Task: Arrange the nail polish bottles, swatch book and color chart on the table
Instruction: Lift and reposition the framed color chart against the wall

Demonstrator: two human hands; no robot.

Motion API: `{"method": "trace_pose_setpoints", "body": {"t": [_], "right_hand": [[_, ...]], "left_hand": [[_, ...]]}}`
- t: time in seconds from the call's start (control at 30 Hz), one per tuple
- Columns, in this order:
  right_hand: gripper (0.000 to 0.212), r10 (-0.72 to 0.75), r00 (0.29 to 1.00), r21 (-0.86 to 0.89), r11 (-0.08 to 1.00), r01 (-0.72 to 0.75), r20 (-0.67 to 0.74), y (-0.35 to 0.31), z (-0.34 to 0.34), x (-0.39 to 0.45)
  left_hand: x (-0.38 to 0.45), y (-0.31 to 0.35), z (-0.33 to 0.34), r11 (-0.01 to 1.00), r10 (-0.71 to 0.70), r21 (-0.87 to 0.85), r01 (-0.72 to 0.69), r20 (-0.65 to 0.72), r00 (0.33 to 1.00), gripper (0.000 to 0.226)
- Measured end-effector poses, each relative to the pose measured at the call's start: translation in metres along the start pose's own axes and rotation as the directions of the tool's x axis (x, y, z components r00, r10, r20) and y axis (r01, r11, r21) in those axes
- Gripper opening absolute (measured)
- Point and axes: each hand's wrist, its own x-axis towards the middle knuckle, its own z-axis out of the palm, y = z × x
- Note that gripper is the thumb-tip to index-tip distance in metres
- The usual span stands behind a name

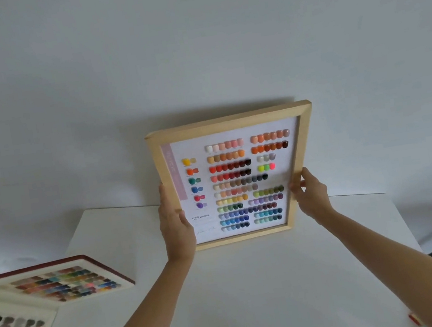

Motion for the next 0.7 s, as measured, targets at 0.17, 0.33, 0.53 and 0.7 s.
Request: {"method": "trace_pose_setpoints", "body": {"t": [0.17,0.33,0.53,0.7], "right_hand": [[0.005,0.042,0.996,0.071,0.997,-0.037,-0.072,0.003,0.000,-0.002],[0.012,0.045,0.994,0.094,0.995,-0.036,-0.104,0.003,0.003,-0.003],[0.015,0.058,0.993,0.112,0.993,-0.047,-0.106,0.003,0.006,-0.008],[0.012,0.058,0.994,0.138,0.989,-0.045,-0.097,0.002,0.005,-0.009]], "left_hand": [[0.024,-0.002,0.009,0.998,0.053,-0.026,-0.051,0.074,0.996,0.080],[0.041,-0.009,0.012,0.996,0.085,-0.006,-0.085,0.113,0.990,0.084],[0.043,-0.013,0.009,0.995,0.096,0.022,-0.099,0.128,0.987,0.080],[0.042,-0.009,0.009,0.994,0.098,0.031,-0.103,0.129,0.987,0.085]]}}
